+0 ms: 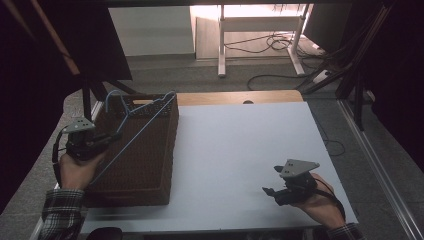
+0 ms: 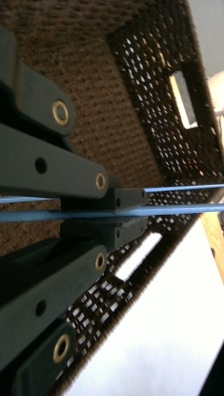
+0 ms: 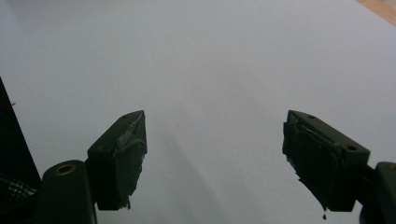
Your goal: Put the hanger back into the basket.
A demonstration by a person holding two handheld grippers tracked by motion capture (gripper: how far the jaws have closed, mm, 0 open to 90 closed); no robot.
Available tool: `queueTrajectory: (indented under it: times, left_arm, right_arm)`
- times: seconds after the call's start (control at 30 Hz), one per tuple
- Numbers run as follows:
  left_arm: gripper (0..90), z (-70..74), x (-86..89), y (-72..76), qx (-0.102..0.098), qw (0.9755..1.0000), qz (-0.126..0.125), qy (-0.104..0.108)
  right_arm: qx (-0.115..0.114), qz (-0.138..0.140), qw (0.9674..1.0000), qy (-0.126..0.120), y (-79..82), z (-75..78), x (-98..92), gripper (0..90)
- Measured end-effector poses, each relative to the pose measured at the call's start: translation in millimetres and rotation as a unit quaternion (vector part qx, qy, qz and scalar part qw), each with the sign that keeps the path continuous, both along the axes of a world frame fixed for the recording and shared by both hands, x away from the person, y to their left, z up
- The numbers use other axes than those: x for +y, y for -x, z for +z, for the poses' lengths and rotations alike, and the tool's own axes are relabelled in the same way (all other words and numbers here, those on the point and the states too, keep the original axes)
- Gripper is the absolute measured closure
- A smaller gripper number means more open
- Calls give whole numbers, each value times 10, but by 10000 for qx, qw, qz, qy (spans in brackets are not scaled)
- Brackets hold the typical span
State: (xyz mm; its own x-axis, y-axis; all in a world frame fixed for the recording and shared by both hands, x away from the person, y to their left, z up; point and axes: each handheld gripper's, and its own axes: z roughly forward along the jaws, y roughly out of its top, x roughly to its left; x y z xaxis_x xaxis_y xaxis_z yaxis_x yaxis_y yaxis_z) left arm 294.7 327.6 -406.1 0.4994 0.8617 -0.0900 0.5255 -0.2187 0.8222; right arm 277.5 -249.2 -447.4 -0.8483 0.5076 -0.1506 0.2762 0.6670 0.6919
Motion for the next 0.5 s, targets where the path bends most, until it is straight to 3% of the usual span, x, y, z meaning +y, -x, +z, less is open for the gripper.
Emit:
queueTrajectory:
  times: [0.5]
  left_arm:
    - [872, -315, 107, -151, 504, 9987, 3, -74]
  right_arm:
    - [33, 50, 9999, 121, -4, -33, 15, 223]
